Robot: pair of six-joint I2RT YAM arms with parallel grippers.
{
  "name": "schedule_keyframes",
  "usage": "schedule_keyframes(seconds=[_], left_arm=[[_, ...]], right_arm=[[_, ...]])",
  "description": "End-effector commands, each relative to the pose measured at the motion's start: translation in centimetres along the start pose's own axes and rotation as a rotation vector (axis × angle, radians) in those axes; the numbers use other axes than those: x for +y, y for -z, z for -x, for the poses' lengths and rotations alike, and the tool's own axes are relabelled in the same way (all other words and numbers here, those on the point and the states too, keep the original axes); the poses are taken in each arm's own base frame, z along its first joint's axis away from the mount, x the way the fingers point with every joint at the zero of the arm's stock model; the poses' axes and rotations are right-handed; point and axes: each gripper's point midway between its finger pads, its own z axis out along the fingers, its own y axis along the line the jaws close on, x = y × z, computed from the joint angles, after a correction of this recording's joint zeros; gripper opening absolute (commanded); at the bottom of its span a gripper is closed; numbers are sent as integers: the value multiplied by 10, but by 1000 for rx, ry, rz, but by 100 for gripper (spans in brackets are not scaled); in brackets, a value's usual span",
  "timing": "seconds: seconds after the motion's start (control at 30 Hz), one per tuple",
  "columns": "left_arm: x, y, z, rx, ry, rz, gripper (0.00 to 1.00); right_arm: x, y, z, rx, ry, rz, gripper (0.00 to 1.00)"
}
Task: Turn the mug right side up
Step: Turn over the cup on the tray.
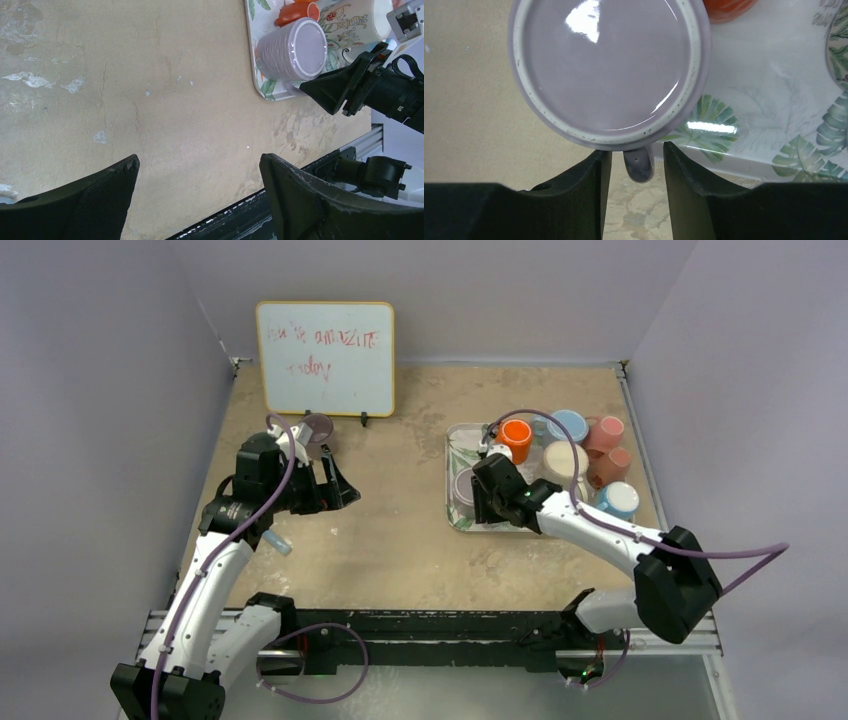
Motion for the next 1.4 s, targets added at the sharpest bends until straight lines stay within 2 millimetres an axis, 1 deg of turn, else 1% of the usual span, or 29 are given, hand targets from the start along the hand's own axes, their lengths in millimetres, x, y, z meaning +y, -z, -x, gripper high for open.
schedule_keyframes(seconds=[0.0, 0.23, 0.37, 0.57, 0.67, 0.9, 1.1, 1.2, 1.37], left_arm=[[-3, 4, 6, -22, -21, -7, 89], [-3, 4, 6, -21, -24, -6, 89], [-4, 5, 6, -26, -25, -8, 89], [-3, 4, 6, -22, -22, -6, 89], [-3, 3, 5, -17, -20, -4, 89], [-3, 4, 7, -20, -23, -5, 89], [-9, 5, 11, -31, -17, -27, 88], [-16, 4, 11, -19, 8, -62, 87], [-28, 3, 16, -11, 33, -112, 86]], right_arm=[[-7, 2, 23, -51, 17, -78, 44], [-2, -12, 22, -20, 44, -80, 41], [-1, -18, 21, -20, 50, -80, 35], [-5, -16, 25, -50, 48, -93, 15], [-4, -12, 29, -73, 39, -83, 1], [9, -2, 35, -121, -1, 7, 0], [26, 20, 51, -224, -83, 135, 0], [30, 32, 58, -265, -128, 178, 0], [35, 50, 63, -312, -196, 239, 0]])
